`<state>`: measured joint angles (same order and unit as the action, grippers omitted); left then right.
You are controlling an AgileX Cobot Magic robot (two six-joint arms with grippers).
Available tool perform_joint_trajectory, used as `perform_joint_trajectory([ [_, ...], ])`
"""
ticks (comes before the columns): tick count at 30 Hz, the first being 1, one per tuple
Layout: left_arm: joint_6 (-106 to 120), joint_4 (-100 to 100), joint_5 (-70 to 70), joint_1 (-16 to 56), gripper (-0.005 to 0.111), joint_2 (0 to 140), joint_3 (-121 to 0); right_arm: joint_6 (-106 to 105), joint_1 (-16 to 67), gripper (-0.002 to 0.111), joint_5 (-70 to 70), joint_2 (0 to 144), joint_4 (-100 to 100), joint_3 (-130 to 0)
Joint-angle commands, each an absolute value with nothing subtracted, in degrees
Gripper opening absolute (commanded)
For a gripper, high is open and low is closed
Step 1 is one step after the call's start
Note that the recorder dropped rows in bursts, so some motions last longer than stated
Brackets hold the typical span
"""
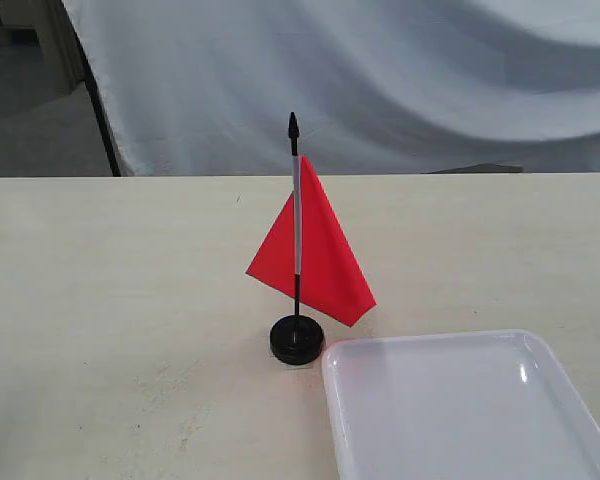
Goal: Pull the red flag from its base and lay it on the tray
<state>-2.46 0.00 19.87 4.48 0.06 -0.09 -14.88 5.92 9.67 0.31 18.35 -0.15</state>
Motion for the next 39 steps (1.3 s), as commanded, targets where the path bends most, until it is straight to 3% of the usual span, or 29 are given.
perform_joint_trajectory([
  [1,-2.4,0.0,19.7,4.9,0.0,0.0,0.0,-14.8,6.1,0.001,9.5,0.0,18.0,0.0],
  [14,-2.4,0.0,19.7,4.9,0.0,0.0,0.0,-14.8,6.1,0.001,5.8,0.0,18.1,0.0],
  [29,-2.4,0.0,19.7,4.9,0.0,0.0,0.0,-11.8,6.1,0.001,-25.5,0.0,18.1,0.0],
  [31,-2.4,0.0,19.7,4.9,0.0,0.0,0.0,0.7,6.1,0.001,-32.4,0.0,17.9,0.0],
  [35,-2.4,0.0,19.7,4.9,0.0,0.0,0.0,20.4,6.1,0.001,-28.4,0.0,17.9,0.0],
  [39,-2.4,0.0,19.7,4.9,0.0,0.0,0.0,19.8,6.1,0.001,-25.8,0.0,12.5,0.0],
])
